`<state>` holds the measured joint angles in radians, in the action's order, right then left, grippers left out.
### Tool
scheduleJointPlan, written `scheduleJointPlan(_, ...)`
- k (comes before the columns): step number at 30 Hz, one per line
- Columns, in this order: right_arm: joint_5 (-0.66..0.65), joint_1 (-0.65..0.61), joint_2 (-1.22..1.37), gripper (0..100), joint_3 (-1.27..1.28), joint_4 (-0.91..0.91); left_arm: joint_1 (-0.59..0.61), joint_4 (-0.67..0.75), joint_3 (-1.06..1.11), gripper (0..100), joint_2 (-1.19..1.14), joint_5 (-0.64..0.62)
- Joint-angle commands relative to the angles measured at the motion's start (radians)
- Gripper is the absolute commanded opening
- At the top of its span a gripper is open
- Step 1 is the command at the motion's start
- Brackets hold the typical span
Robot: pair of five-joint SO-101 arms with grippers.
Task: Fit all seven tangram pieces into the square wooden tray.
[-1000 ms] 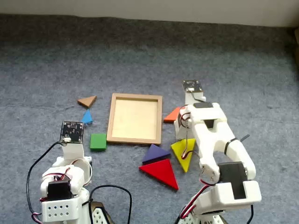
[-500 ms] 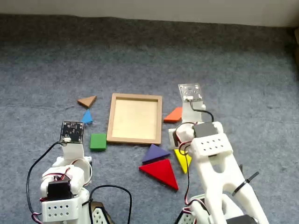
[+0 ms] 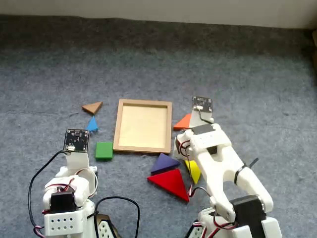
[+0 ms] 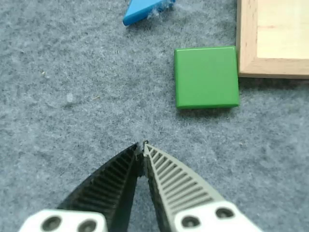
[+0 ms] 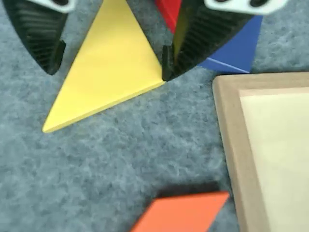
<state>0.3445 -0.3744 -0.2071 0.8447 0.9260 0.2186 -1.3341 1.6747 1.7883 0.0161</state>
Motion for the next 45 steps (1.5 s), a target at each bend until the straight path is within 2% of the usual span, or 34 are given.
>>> scheduleJointPlan(1,0.015,-0.005,0.025,32.0,-0.053,-0.022,0.01,-0.005,0.021,2,0.01,0.009)
scheduleJointPlan(17,0.015,-0.001,0.079,31.7,-0.053,-0.022,0.01,-0.005,0.021,2,0.01,0.009)
scheduleJointPlan(22,0.008,0.001,0.073,20.5,-0.053,-0.021,0.01,-0.005,0.021,2,0.01,0.009)
scheduleJointPlan(25,-0.038,0.024,0.071,17.0,-0.071,-0.018,0.01,-0.005,0.021,2,0.01,0.009)
scheduleJointPlan(29,-0.057,0.054,0.071,17.0,-0.097,-0.012,0.01,-0.005,0.021,2,0.01,0.009)
scheduleJointPlan(34,-0.155,0.054,0.053,17.0,-0.11,0.031,0.01,-0.005,0.021,2,0.01,0.009)
scheduleJointPlan(45,-0.308,0.053,-0.237,17.0,-0.114,0.033,0.01,-0.005,0.021,2,0.01,0.009)
